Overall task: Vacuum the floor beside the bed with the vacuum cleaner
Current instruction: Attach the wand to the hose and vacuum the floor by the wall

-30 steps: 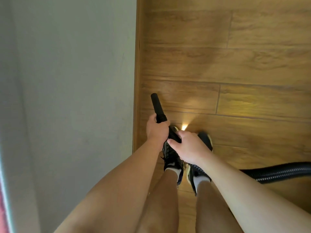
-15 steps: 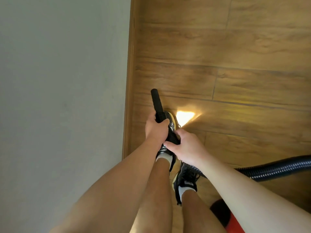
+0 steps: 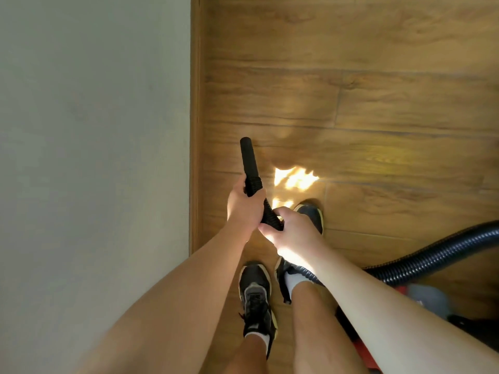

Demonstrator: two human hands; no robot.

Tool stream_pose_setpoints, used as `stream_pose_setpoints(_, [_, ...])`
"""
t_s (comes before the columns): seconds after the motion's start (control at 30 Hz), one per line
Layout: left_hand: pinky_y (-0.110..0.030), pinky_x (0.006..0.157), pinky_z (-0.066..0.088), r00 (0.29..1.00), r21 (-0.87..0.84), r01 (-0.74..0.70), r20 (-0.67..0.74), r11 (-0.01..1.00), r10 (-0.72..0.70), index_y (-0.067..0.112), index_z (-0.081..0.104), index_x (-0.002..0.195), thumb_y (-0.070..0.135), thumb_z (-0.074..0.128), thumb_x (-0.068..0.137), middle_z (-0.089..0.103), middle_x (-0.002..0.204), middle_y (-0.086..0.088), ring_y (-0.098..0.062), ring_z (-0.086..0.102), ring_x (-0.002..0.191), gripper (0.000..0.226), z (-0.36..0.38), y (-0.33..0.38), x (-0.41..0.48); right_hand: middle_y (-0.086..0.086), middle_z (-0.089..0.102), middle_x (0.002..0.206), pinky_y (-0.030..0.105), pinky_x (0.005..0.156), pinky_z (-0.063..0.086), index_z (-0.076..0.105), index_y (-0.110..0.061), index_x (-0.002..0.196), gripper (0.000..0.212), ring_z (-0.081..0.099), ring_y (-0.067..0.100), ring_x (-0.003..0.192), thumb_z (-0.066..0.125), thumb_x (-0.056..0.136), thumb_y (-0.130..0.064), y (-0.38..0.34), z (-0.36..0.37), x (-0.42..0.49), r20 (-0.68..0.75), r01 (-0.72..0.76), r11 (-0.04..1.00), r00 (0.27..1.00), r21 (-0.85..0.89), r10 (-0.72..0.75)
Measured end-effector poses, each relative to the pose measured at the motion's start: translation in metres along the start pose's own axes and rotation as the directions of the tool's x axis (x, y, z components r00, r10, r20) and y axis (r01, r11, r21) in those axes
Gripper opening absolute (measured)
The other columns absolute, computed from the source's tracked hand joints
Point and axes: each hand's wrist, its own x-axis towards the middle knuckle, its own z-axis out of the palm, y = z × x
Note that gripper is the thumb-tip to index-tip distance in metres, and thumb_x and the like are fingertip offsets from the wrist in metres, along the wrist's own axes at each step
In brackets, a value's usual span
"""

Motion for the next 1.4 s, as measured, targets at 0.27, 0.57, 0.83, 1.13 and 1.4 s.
stream_pose_setpoints(0.27, [-0.018,0.068,0.049,0.999,-0.031,-0.024,0.024,0.999,0.025,0.032,0.050,0.140,0.015,0.062,0.098,0.062,0.107,0.008,-0.010,0.064,0.092,0.047,-0.018,-0.037,0.000,0.001,0.067,0.075,0.028,0.053,0.051,0.061,-0.020,0.104,0.029,0.066,0.020,0.062,0.066,0.093,-0.046,0.008,0.036,-0.009,-0.014,0.016,0.998,1.000,0.053,-0.015])
stream_pose_setpoints(0.57, [-0.020,0.073,0.053,0.997,-0.066,-0.065,0.031,0.996,0.068,0.025,0.042,0.152,0.015,0.063,0.098,0.062,0.127,0.000,-0.017,0.065,0.102,0.059,-0.034,-0.086,-0.024,0.003,0.071,0.088,0.039,0.069,0.059,0.063,-0.016,0.112,0.030,0.068,0.022,0.073,0.062,0.097,-0.043,0.029,0.078,-0.048,-0.051,0.128,0.992,0.991,0.020,-0.127])
stream_pose_setpoints(0.83, [-0.020,0.068,0.049,0.996,-0.040,-0.081,0.024,0.996,0.082,0.031,0.052,0.136,0.017,0.064,0.097,0.060,0.099,0.009,-0.013,0.064,0.092,0.043,-0.046,-0.130,-0.062,-0.004,0.061,0.063,0.015,0.044,0.037,0.061,-0.029,0.084,0.017,0.055,0.004,0.048,0.065,0.096,-0.040,0.058,0.124,-0.088,-0.142,0.129,0.989,0.983,0.073,-0.118])
stream_pose_setpoints(1.13, [-0.031,0.080,0.058,0.996,0.020,-0.066,0.054,0.998,0.065,0.027,0.042,0.150,0.028,0.078,0.087,0.066,0.109,0.004,-0.012,0.068,0.093,0.072,-0.048,-0.191,-0.092,-0.009,0.074,0.091,0.033,0.074,0.060,0.069,-0.024,0.117,0.025,0.070,0.008,0.079,0.064,0.096,-0.036,0.106,0.180,-0.120,-0.176,0.154,0.971,0.977,0.181,-0.122])
stream_pose_setpoints(1.4, [-0.043,0.091,0.060,0.996,-0.028,-0.075,0.052,0.997,0.076,0.030,0.041,0.151,0.026,0.079,0.086,0.070,0.109,0.002,-0.015,0.072,0.096,0.076,-0.044,-0.222,-0.109,-0.012,0.072,0.094,0.019,0.064,0.049,0.067,-0.028,0.124,0.031,0.067,0.006,0.082,0.063,0.096,-0.041,0.136,0.196,-0.139,-0.182,0.175,0.969,0.973,0.174,-0.143])
